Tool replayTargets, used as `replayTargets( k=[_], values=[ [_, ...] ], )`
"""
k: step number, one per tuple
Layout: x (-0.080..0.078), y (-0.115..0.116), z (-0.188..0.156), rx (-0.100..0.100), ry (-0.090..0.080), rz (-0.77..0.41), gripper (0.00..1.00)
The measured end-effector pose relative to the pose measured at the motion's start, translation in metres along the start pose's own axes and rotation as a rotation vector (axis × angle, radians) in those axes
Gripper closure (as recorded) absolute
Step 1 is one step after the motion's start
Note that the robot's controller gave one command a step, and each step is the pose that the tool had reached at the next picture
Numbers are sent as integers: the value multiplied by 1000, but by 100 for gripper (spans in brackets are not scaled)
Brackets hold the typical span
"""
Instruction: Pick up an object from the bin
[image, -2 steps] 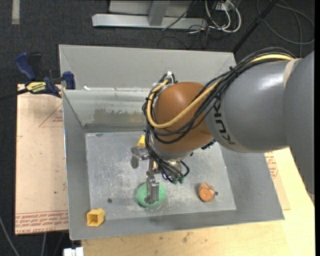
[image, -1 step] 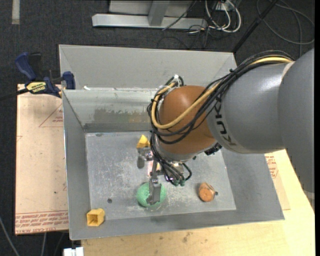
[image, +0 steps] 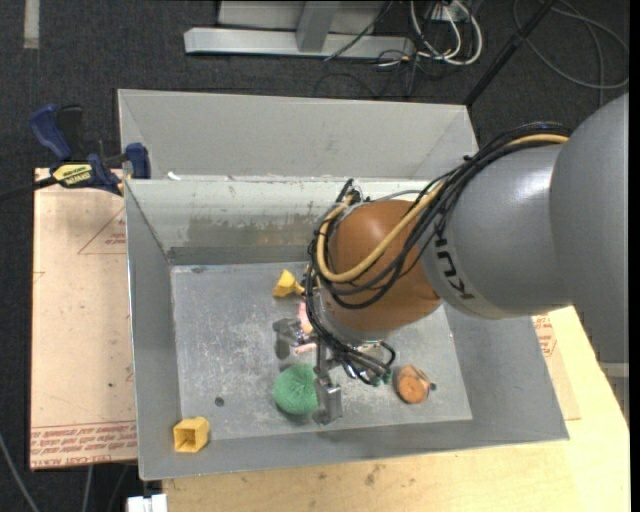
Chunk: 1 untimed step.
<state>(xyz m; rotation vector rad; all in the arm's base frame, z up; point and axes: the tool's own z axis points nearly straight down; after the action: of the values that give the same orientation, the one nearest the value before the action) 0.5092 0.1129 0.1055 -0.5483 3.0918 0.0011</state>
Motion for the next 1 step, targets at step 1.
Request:
replayTargets(
  k=[1],
  values=[
    [18, -12, 33, -4, -7, 494, 100]
  ],
)
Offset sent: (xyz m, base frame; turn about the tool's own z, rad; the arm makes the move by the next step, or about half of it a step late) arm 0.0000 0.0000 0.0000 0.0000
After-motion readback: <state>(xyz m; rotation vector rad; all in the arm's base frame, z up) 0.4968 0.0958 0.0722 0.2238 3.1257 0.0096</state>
